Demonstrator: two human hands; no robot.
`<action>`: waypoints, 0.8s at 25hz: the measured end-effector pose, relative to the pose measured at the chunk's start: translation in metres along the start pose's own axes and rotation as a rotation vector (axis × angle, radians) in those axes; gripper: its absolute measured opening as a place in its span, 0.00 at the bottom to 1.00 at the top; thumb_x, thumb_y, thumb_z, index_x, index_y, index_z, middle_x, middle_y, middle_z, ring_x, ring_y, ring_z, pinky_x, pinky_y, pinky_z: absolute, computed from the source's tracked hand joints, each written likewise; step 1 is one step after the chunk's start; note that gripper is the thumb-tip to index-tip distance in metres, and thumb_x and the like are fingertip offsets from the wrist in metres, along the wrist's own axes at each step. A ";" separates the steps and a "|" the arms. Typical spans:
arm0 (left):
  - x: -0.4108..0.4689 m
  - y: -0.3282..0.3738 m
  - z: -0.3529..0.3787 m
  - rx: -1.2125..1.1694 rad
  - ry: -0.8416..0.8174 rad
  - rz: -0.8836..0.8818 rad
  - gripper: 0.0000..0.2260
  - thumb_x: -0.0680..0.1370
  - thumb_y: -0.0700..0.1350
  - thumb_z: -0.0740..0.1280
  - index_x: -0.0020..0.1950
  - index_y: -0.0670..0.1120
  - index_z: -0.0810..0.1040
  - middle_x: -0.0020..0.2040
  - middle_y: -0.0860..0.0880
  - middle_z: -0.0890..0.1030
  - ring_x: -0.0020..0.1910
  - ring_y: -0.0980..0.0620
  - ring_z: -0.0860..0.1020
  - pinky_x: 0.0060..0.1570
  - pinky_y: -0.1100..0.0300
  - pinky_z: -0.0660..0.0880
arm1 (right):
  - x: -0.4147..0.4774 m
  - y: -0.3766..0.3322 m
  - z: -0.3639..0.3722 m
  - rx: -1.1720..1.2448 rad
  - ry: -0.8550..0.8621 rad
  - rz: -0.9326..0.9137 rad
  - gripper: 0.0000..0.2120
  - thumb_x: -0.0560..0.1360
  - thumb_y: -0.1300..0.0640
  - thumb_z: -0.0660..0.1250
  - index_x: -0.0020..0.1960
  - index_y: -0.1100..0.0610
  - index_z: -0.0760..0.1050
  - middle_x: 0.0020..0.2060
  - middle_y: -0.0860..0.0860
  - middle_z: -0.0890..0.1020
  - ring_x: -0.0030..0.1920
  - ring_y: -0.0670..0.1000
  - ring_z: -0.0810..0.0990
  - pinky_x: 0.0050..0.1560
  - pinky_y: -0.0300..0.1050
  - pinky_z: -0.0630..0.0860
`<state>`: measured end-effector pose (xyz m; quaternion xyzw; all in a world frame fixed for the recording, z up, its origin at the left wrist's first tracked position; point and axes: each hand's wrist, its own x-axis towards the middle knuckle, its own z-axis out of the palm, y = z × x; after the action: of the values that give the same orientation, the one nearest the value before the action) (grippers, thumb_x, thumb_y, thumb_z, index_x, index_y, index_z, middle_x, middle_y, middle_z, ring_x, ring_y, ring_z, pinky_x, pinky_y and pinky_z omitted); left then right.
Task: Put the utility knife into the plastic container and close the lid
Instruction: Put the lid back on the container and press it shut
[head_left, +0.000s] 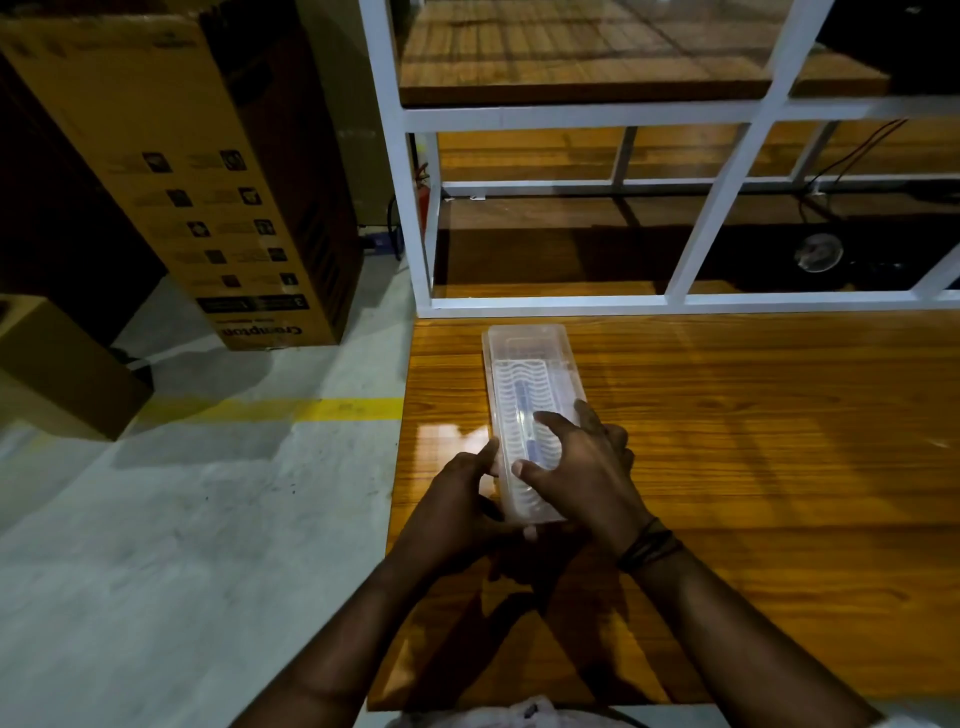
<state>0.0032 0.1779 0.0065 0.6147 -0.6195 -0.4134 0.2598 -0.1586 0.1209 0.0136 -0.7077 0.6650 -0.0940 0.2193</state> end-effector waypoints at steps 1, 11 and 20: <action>0.000 0.000 -0.001 0.000 0.007 -0.003 0.47 0.66 0.50 0.82 0.78 0.62 0.59 0.60 0.57 0.73 0.42 0.56 0.85 0.39 0.65 0.82 | 0.001 0.002 -0.001 0.026 0.008 0.004 0.38 0.68 0.36 0.71 0.75 0.43 0.62 0.77 0.54 0.58 0.71 0.62 0.60 0.69 0.58 0.62; 0.000 0.001 -0.004 -0.146 0.007 -0.053 0.37 0.72 0.48 0.78 0.71 0.69 0.60 0.52 0.61 0.78 0.40 0.62 0.85 0.36 0.69 0.80 | 0.009 0.020 0.006 0.360 0.163 -0.005 0.25 0.71 0.53 0.73 0.67 0.49 0.74 0.69 0.51 0.75 0.70 0.56 0.70 0.70 0.52 0.66; 0.003 -0.004 -0.004 -0.250 -0.051 -0.161 0.42 0.74 0.46 0.77 0.80 0.62 0.55 0.57 0.56 0.81 0.46 0.59 0.84 0.42 0.64 0.82 | 0.011 0.028 0.012 0.321 0.074 -0.041 0.23 0.78 0.60 0.65 0.71 0.48 0.71 0.77 0.52 0.65 0.76 0.58 0.60 0.70 0.47 0.61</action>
<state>0.0084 0.1745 0.0048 0.6144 -0.5186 -0.5221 0.2844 -0.1779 0.1121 -0.0115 -0.6732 0.6344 -0.2293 0.3028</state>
